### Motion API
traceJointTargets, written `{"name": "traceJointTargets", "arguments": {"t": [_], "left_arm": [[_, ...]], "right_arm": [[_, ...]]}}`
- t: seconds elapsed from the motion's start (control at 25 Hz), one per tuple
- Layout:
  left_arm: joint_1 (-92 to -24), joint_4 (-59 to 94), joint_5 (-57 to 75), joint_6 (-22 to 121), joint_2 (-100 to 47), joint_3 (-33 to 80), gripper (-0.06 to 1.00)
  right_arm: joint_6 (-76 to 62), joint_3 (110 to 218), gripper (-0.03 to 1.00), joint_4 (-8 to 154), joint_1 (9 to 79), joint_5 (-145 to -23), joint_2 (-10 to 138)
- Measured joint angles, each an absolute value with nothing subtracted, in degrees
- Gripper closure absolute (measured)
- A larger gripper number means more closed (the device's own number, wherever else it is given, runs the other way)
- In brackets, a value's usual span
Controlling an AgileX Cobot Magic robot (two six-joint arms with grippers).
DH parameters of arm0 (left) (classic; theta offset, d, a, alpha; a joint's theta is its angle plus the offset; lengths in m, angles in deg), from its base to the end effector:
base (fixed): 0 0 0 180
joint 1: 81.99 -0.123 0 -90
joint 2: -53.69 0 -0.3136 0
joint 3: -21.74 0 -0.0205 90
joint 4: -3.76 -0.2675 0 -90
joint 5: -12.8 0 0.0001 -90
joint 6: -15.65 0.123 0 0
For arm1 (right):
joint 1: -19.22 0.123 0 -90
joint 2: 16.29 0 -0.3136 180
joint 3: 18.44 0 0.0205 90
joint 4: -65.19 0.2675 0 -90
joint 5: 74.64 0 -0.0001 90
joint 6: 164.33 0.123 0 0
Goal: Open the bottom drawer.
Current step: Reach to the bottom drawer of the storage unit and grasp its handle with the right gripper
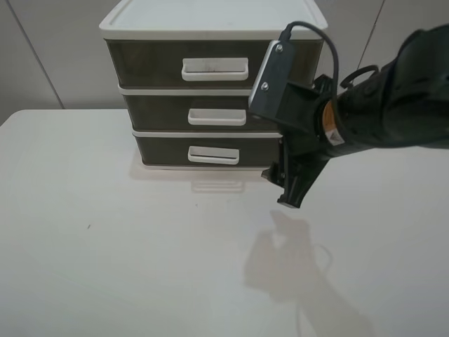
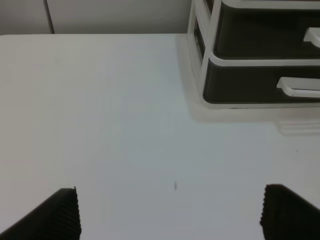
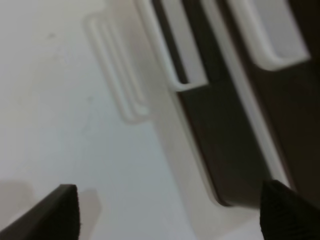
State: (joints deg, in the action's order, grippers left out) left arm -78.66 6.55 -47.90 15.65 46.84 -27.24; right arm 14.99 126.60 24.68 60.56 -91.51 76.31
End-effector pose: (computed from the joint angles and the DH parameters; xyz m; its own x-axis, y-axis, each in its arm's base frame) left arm 0.0081 -0.0057 0.2727 -0.4476 0.0022 -0.8942 0.0853 0.9955 -0.0403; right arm 0.2522 0.1909 0.1962 -0.0856 -0.9152 -0.3937 -0.8006 0.2984 -0.5196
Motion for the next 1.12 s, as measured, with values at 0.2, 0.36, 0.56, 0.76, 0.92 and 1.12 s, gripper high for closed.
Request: {"name": "traceJointTargets", "arguments": {"t": [0.2,0.36,0.56,0.76,0.92,1.12], "left_arm": [[-78.66,6.55,-47.90,15.65,46.84,-27.24,0.20],[-78.66,6.55,-47.90,15.65,46.84,-27.24,0.20],[-78.66,6.55,-47.90,15.65,46.84,-27.24,0.20],[-78.66,6.55,-47.90,15.65,46.84,-27.24,0.20],[-78.66,6.55,-47.90,15.65,46.84,-27.24,0.20],[-78.66,6.55,-47.90,15.65,46.84,-27.24,0.20]], "right_arm": [[14.99,123.53,0.25,13.88,62.15,-82.14,83.28],[14.99,124.10,0.25,9.77,62.23,-80.35,90.50],[9.67,127.29,0.25,11.96,62.23,-82.33,95.11],[-5.69,128.81,0.25,25.14,62.12,-80.80,95.11],[-18.18,128.81,0.25,38.57,61.29,-75.50,95.11],[-24.41,128.81,0.25,47.77,59.95,-70.50,95.11]]}}
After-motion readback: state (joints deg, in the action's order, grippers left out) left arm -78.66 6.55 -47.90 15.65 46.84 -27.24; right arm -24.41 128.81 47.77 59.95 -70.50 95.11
